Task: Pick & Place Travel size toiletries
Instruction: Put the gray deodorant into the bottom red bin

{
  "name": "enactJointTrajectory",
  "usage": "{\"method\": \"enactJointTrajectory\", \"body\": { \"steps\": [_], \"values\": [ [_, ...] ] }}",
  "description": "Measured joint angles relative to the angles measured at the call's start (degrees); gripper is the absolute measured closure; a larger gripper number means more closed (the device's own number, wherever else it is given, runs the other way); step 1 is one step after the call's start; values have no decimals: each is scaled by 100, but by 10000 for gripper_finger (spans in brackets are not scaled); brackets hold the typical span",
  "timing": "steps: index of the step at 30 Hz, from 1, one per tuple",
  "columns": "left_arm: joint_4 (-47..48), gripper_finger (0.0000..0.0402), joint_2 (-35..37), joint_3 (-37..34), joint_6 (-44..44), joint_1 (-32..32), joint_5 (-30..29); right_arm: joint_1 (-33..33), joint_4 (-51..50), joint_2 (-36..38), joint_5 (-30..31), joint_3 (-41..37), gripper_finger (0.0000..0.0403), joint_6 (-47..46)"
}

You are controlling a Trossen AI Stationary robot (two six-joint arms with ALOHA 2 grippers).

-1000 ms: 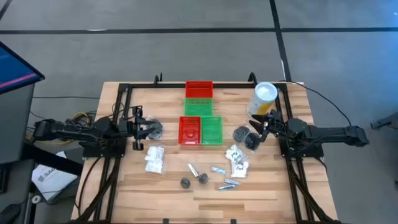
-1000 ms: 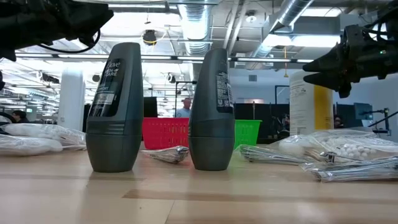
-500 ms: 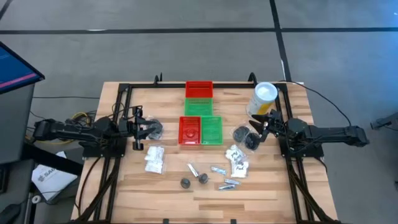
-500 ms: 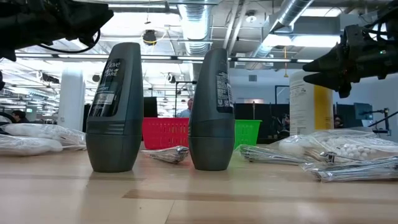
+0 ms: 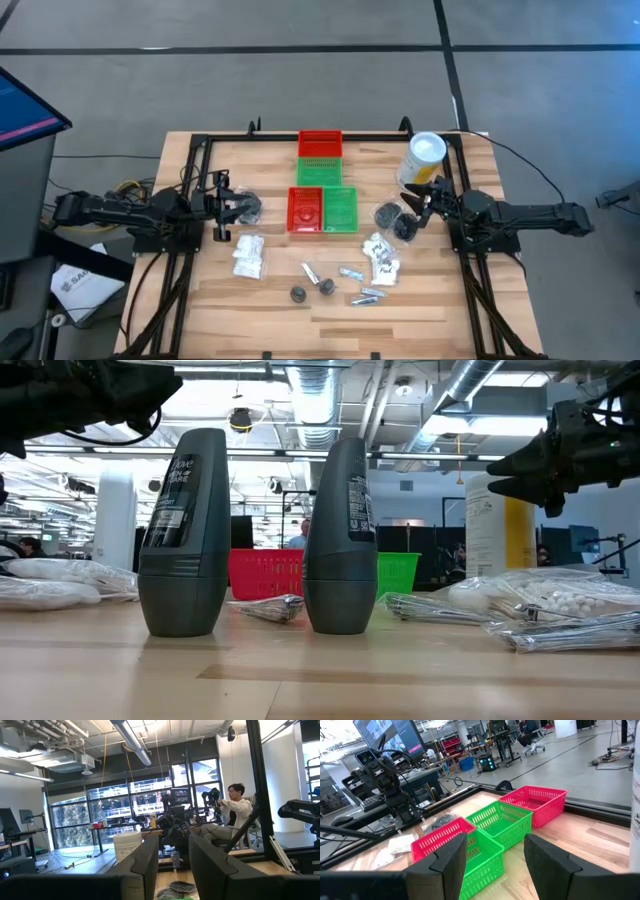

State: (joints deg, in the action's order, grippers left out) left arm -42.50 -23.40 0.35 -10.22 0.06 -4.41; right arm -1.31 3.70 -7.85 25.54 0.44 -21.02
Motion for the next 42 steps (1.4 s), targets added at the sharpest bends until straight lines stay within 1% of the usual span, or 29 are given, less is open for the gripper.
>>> {"method": "enactJointTrajectory", "body": {
  "steps": [6, 9, 11, 15, 18, 21, 23, 25, 28, 31, 34, 39, 42],
  "values": [
    [0, 302, 1, -1, 0, 2, 0, 1, 69, -1, 1, -1, 217, 0],
    [0, 302, -1, -1, 0, 0, 0, 1, 288, -1, 1, -1, 217, -2],
    [-3, 302, 0, 0, 0, 1, 0, 4, 613, -1, 0, -1, 217, -5],
    [-13, 302, 1, -1, 80, 0, 5, 60, 989, 6, -22, -1, 217, -483],
    [-47, 302, -2, 1, 850, 1, 31, 58, 1168, -1, -125, -1, 217, -601],
    [-139, 302, -60, -1, 1636, -3, 69, 77, 1382, -1, -775, -1, 219, -605],
    [-136, 302, -163, 0, 2016, -3, 373, 164, 1590, -2, -1161, -1, 224, -568],
    [-183, 302, -356, -1, 2175, -49, 806, 294, 1669, -116, -1250, -1, 230, -388],
    [-331, 302, -825, 22, 2441, -399, 1001, 463, 1798, -372, -1250, -1, 238, -239],
    [-346, 302, -1514, 232, 2429, -953, 935, 631, 2019, -633, -1248, 10, 242, -176],
    [-402, 302, -2372, 610, 2324, -1479, 704, 782, 2028, -990, -1247, 136, 243, -94],
    [-444, 302, -3789, 1410, 1928, -2197, 683, 1043, 2277, -1573, -1246, 354, 238, 61],
    [-437, 302, -4547, 1801, 1620, -2471, 683, 1190, 2310, -1913, -1246, 540, 236, 186]
  ]
}}
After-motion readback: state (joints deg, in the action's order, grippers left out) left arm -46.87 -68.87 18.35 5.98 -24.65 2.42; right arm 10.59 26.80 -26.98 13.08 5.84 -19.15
